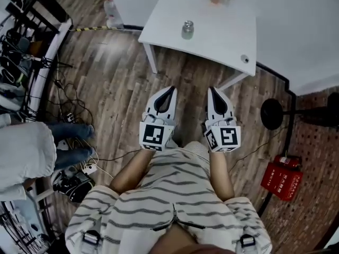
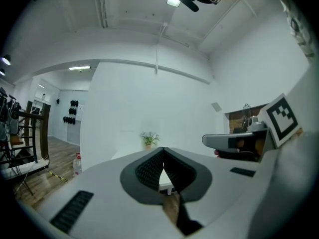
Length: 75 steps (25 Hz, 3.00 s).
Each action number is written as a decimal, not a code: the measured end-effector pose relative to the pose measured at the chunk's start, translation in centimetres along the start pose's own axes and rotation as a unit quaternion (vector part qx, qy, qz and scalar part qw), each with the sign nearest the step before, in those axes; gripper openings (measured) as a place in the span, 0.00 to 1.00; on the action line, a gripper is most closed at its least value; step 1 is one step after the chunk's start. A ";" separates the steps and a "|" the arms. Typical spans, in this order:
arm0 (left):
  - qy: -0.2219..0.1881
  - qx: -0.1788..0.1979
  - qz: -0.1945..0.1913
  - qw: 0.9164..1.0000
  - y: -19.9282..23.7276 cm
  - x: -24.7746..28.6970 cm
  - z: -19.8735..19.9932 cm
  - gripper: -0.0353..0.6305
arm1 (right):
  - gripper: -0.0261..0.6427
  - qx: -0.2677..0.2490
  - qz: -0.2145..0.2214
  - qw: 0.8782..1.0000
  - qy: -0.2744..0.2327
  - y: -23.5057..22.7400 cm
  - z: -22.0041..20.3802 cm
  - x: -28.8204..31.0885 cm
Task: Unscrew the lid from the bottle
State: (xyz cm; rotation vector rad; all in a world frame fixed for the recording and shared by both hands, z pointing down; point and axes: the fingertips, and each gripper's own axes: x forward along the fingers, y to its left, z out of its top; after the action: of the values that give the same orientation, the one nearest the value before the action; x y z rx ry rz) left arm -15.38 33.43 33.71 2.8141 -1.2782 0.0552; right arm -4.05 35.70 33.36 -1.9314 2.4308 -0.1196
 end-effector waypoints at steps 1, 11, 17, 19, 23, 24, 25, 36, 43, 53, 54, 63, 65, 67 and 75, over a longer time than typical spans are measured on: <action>0.000 -0.001 -0.002 1.000 0.4 0.7 0.0 0.05 | 0.05 -0.002 -0.002 1.000 0.000 -0.2 0.1 0.7; 0.023 -0.004 0.002 1.000 4.1 7.7 -1.2 0.05 | 0.05 -0.008 0.000 1.000 0.019 -3.3 -0.8 7.6; 0.042 0.023 0.014 0.999 7.1 15.3 -2.5 0.05 | 0.05 -0.005 0.019 0.999 0.026 -7.4 -1.2 14.4; 0.051 0.034 0.020 0.998 8.2 17.8 -2.9 0.05 | 0.05 -0.006 0.029 0.999 0.033 -8.7 -1.4 16.7; 0.065 0.038 0.029 0.997 10.0 23.0 -3.8 0.05 | 0.05 -0.009 0.054 0.997 0.049 -11.6 -2.2 21.5; 0.069 0.039 0.030 0.996 10.4 24.2 -4.1 0.05 | 0.05 -0.008 0.059 0.997 0.054 -12.2 -2.4 22.6; 0.073 0.040 0.032 0.996 10.7 25.3 -4.5 0.05 | 0.05 -0.006 0.064 0.996 0.057 -12.9 -2.7 23.6; 0.121 0.037 0.049 0.991 12.8 33.5 -10.0 0.05 | 0.05 0.009 0.115 0.989 0.087 -16.3 -6.4 31.9; 0.148 0.047 0.048 0.987 13.1 37.3 -12.4 0.06 | 0.06 0.007 0.128 0.985 0.116 -17.8 -9.0 34.3; 0.218 0.050 -0.001 0.975 14.2 41.2 -18.8 0.38 | 0.36 -0.011 0.149 0.968 0.203 -17.9 -14.6 38.7; 0.222 0.055 -0.005 0.973 14.3 41.5 -19.3 0.41 | 0.38 -0.016 0.153 0.965 0.214 -17.8 -15.3 39.1; 0.242 0.070 -0.040 0.967 15.4 44.0 -22.8 0.55 | 0.53 -0.054 0.180 0.948 0.257 -16.3 -19.2 42.8; 0.243 0.076 -0.048 0.966 15.5 44.4 -23.4 0.55 | 0.53 -0.060 0.191 0.944 0.263 -16.0 -19.9 43.3; 0.242 0.080 -0.057 0.965 15.5 45.0 -23.7 0.55 | 0.53 -0.069 0.199 0.941 0.265 -16.1 -20.5 43.7; 0.233 0.089 -0.102 0.963 15.3 46.0 -24.1 0.55 | 0.51 -0.066 0.220 0.939 0.256 -16.1 -21.4 44.7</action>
State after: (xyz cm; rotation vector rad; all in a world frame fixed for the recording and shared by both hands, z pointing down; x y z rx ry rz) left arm 3.04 -9.76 60.70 2.8062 -0.9106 0.8056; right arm -0.11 -10.58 56.97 -1.4771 3.2185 -0.5144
